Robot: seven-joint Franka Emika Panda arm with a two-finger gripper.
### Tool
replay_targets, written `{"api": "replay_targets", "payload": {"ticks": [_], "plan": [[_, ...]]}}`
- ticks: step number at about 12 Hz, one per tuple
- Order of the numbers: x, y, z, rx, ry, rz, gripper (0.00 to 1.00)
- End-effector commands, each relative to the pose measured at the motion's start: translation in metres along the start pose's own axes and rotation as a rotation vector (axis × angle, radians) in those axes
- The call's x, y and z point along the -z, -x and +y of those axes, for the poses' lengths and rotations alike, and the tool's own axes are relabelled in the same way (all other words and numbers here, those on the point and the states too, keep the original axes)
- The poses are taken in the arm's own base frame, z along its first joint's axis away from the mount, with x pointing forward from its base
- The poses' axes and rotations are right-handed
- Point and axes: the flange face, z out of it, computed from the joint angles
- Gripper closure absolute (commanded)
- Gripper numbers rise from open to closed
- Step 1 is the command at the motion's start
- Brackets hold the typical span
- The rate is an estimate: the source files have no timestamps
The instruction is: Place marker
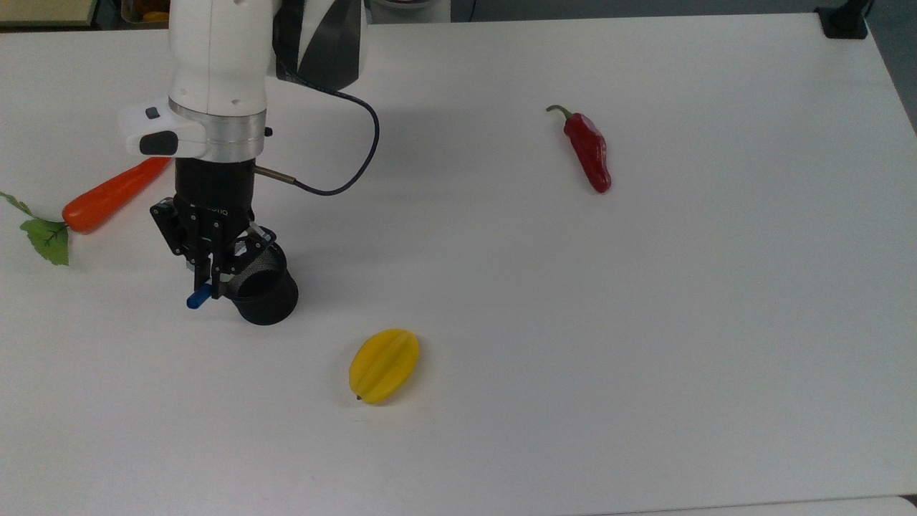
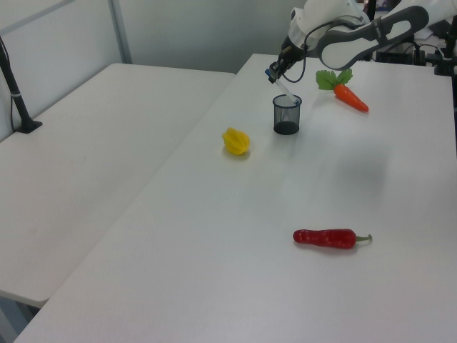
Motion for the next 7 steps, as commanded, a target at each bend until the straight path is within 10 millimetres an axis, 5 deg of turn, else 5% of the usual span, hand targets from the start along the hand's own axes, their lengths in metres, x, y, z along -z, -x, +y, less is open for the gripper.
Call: {"api": "replay_targets", "payload": {"ticks": [1, 3, 4, 7], "plan": [[0.003, 0.0, -0.006, 0.016, -0.001, 0.021, 0.78], [0.004, 0.0, -0.007, 0.016, 0.0, 0.016, 0.13], [0.005, 0.0, -0.009, 0.018, -0.002, 0.017, 0.0], [0.016, -0.003, -0.021, 0.03, -0.014, 0.022, 0.0]]}}
